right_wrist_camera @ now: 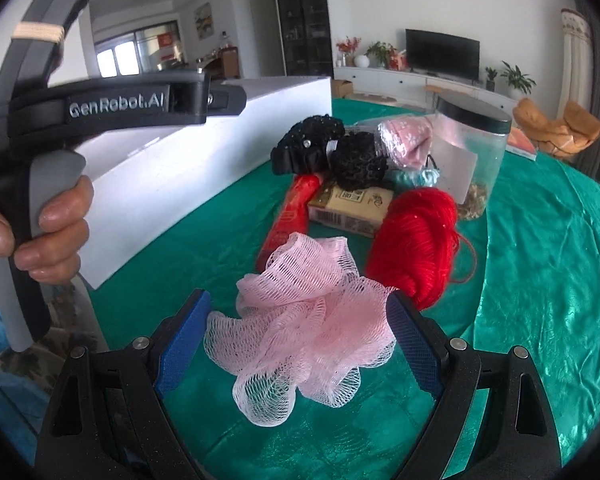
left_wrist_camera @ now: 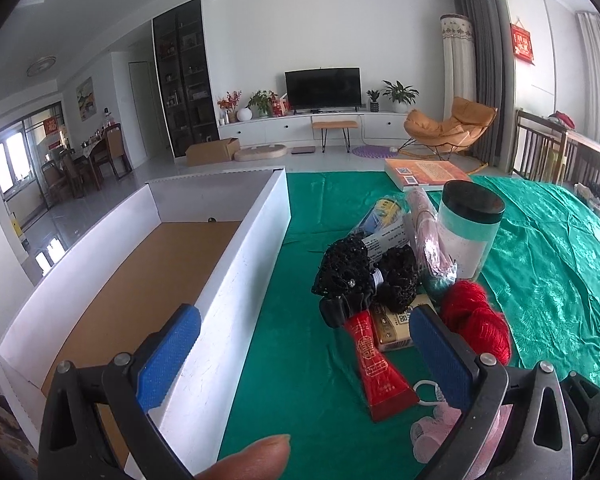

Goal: Organize soft objects
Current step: 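Close the right gripper on the pink mesh bath puff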

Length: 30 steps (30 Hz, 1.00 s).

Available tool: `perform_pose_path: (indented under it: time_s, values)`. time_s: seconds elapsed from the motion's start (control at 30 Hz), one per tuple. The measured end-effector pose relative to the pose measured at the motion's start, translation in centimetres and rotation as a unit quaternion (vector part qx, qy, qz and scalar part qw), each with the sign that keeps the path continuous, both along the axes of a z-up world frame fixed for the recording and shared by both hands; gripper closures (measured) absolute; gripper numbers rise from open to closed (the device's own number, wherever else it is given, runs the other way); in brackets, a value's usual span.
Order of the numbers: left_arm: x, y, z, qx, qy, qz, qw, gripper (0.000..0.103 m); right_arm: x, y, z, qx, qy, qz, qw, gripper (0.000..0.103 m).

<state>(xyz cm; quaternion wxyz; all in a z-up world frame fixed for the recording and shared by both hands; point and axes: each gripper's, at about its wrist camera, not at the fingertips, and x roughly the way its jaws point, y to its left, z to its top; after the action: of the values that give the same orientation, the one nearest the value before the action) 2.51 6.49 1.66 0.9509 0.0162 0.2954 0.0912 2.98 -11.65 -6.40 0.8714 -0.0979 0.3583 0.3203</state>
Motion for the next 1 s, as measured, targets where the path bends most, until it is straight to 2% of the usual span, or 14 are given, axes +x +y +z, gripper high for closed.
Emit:
perform_pose_path:
  time_s: [0.33,0.8,1.0]
  values:
    - [0.1,-0.1,0.2,0.004,-0.001,0.002,1.0000,0.000,0.7,-0.5,-1.2,-0.002,0.032,-0.010,0.999,0.013]
    - [-0.1,-0.1,-0.4,0.004,0.006,0.003,1.0000,0.000,0.9,-0.5,-1.4,-0.001,0.033,-0.018,0.999,0.012]
    - [0.0,-0.3,-0.7,0.009,0.010,0.000,0.9999,0.000,1.4,-1.4,-1.3,0.020,0.041,-0.029,0.999,0.014]
